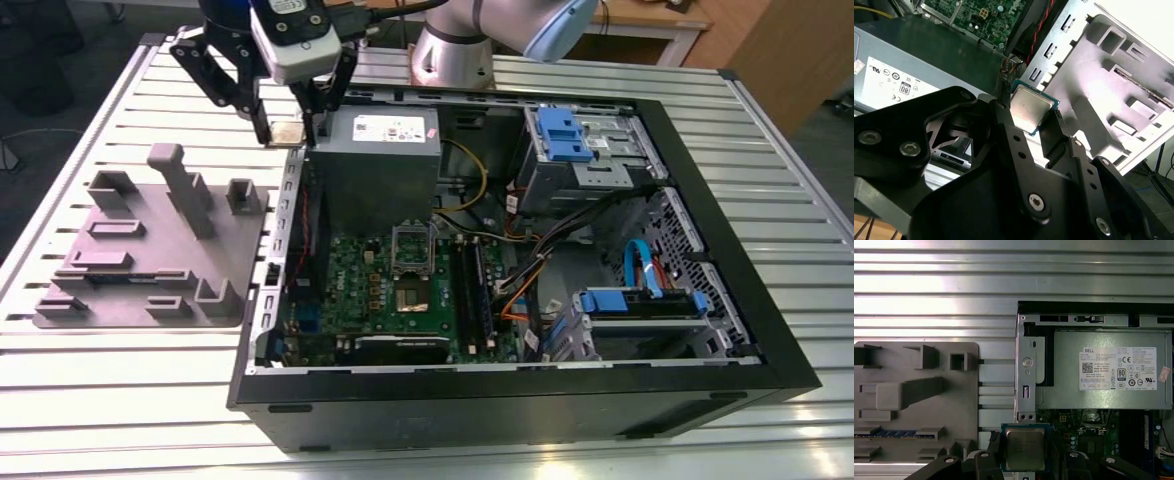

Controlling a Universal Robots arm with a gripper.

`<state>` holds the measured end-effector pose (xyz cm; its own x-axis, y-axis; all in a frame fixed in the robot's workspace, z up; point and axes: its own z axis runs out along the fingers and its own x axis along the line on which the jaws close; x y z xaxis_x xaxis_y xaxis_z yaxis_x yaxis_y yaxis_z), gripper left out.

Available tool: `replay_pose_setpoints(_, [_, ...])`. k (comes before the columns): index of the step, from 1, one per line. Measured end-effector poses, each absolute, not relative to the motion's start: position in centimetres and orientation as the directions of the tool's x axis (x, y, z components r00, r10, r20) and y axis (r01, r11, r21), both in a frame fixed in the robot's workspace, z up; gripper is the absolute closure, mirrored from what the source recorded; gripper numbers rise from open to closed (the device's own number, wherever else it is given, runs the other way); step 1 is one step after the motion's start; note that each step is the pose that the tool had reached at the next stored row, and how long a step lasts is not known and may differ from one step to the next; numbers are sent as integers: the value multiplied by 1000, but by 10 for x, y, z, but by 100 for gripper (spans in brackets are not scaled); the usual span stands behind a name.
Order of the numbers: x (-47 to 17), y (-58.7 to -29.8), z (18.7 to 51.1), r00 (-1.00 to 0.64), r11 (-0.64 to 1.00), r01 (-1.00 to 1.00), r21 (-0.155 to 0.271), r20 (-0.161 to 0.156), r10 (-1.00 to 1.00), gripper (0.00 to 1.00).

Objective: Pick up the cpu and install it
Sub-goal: 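Pick up the cpu and move it towards the insertion slot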

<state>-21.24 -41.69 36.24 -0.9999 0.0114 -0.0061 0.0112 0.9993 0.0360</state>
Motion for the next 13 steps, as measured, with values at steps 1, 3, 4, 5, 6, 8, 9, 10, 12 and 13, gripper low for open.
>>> replay_pose_setpoints(1, [-212, -417, 362, -1000, 999, 11, 36, -6, 11, 53])
replay_pose_setpoints(3, [-212, -417, 362, -1000, 999, 11, 36, -6, 11, 53])
replay_pose_setpoints(4, [-212, -417, 362, -1000, 999, 11, 36, -6, 11, 53])
replay_pose_setpoints(5, [-212, -417, 362, -1000, 999, 11, 36, -6, 11, 53])
replay_pose_setpoints(6, [-211, -417, 362, -1000, 999, 11, 36, -6, 11, 53])
replay_pose_setpoints(8, [-209, -417, 362, -1000, 999, 11, 36, -6, 11, 53])
replay_pose_setpoints(9, [-208, -417, 362, -1000, 999, 11, 36, -6, 11, 53])
replay_pose_setpoints(10, [-207, -417, 362, -1000, 999, 11, 36, -6, 11, 53])
replay_pose_setpoints(12, [-205, -417, 362, -1000, 999, 11, 36, -6, 11, 53])
replay_pose_setpoints(13, [-204, -417, 362, -1000, 999, 11, 36, -6, 11, 53])
